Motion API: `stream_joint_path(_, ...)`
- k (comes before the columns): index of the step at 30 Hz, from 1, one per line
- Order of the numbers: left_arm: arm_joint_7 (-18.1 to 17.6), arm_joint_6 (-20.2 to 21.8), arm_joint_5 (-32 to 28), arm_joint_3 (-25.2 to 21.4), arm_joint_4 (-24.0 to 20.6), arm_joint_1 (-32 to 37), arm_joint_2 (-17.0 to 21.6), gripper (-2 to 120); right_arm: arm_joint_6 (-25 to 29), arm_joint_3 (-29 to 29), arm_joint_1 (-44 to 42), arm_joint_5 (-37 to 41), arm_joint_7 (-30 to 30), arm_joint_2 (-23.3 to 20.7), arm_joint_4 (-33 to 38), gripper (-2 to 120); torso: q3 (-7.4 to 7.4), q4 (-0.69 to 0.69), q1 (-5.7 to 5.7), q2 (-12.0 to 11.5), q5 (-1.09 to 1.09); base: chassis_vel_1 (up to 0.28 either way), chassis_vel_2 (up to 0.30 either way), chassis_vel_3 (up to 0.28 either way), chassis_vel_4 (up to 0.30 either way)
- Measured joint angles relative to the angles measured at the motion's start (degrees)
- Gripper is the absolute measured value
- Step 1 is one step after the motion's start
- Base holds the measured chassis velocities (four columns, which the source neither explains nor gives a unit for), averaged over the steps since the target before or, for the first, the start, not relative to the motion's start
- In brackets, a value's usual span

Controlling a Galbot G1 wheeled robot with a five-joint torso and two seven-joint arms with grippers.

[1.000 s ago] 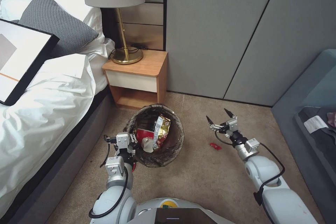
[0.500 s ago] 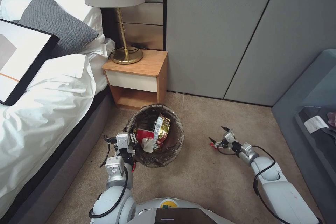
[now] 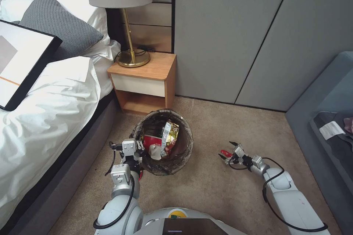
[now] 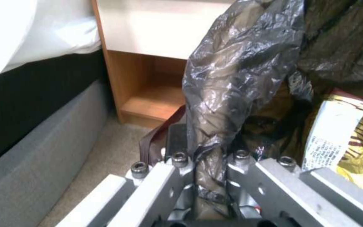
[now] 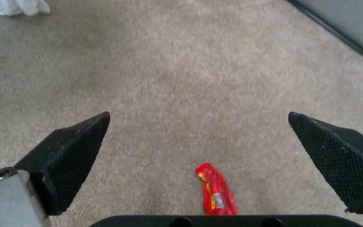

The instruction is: Pick up the trash bin, then pick up the garbage from the floor and place it into the trash bin.

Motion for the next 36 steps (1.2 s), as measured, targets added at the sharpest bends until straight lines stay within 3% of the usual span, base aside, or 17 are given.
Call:
stream_joint_path(10,0.0,0.0,0.0,0.0,-0.01,0.0,0.0,2,0.82,-0.76,3.75,-1.86,3.36,1.28,-8.79,100,0.0,0.0,0.0,0.0,0.0,0.0,0.0,0.0,0.0)
stream_joint_path(36,0.0,0.0,0.0,0.0,0.0,0.0,0.0,2,-0.69,-2.68,8.23,-1.23,12.07,3.35,-17.73,98,0.0,0.0,0.0,0.0,0.0,0.0,0.0,0.0,0.0)
